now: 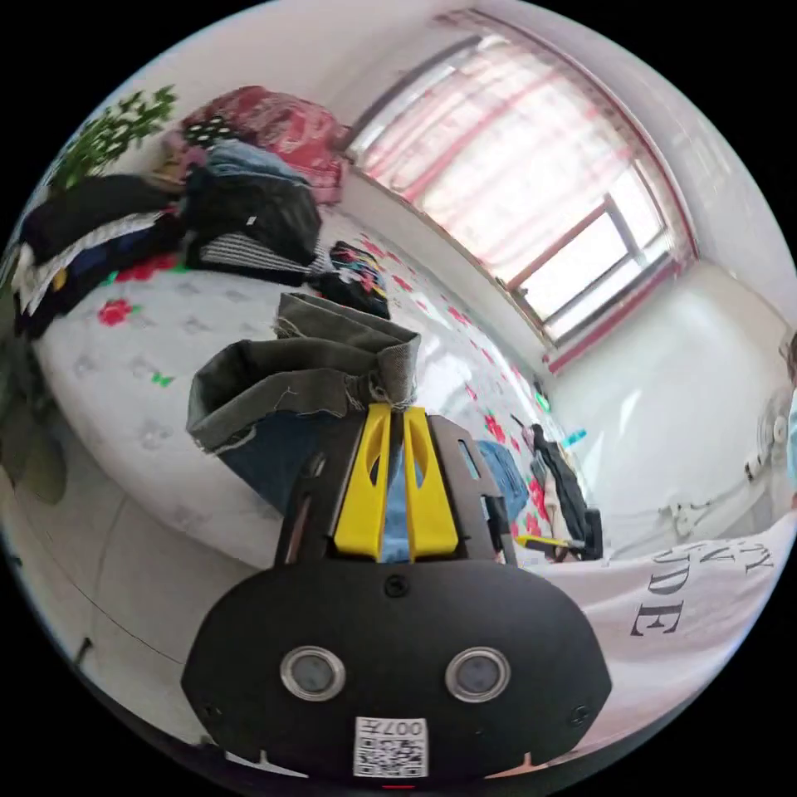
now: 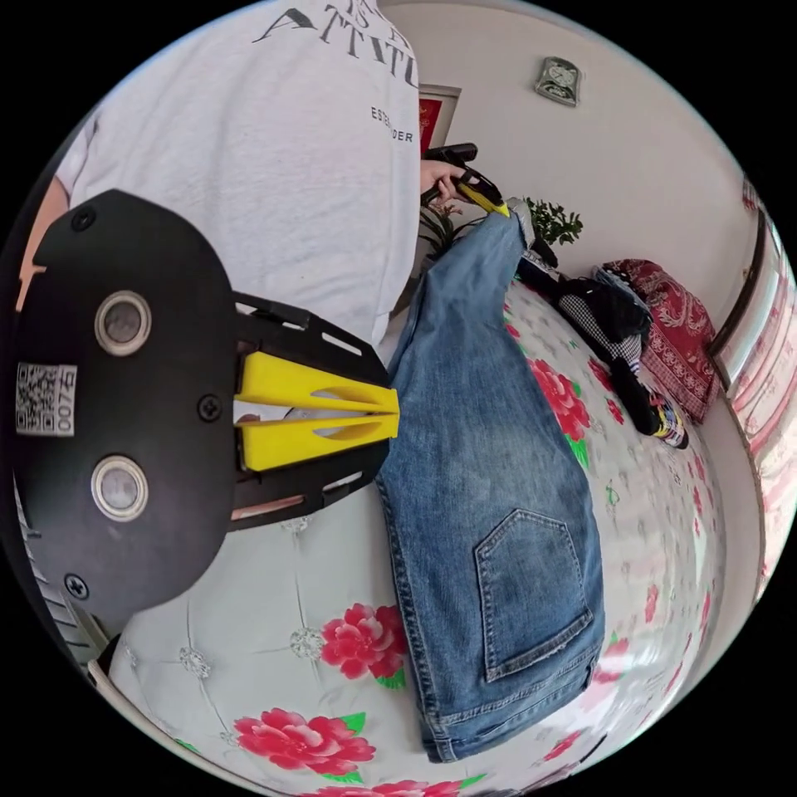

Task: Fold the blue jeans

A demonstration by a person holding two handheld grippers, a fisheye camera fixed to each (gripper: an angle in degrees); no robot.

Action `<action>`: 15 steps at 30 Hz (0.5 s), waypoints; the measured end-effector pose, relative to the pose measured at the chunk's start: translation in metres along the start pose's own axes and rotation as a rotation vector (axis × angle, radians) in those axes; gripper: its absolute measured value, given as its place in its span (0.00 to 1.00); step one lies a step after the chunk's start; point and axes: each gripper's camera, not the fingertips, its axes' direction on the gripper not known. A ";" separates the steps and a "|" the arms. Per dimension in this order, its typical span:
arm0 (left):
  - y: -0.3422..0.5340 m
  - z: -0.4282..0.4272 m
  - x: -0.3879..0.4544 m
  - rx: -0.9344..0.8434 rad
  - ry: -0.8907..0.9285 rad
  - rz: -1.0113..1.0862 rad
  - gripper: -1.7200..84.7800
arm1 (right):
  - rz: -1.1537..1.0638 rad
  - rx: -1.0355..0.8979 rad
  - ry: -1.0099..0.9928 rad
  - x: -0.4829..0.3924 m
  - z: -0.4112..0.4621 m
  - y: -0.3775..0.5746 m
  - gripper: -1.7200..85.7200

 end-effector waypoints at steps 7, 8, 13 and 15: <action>0.017 0.241 0.194 -0.425 0.205 0.372 0.10 | 0.108 0.075 0.008 0.025 -0.018 0.014 0.02; 0.027 0.273 0.212 -0.515 0.270 0.367 0.13 | 0.129 0.079 0.001 0.030 -0.019 0.016 0.02; 0.054 0.287 0.263 -0.553 0.234 0.557 0.15 | 0.140 0.104 0.005 0.032 -0.024 0.012 0.02; 0.056 0.275 0.262 -0.519 0.153 0.606 0.14 | 0.109 0.101 -0.002 0.028 -0.021 -0.001 0.02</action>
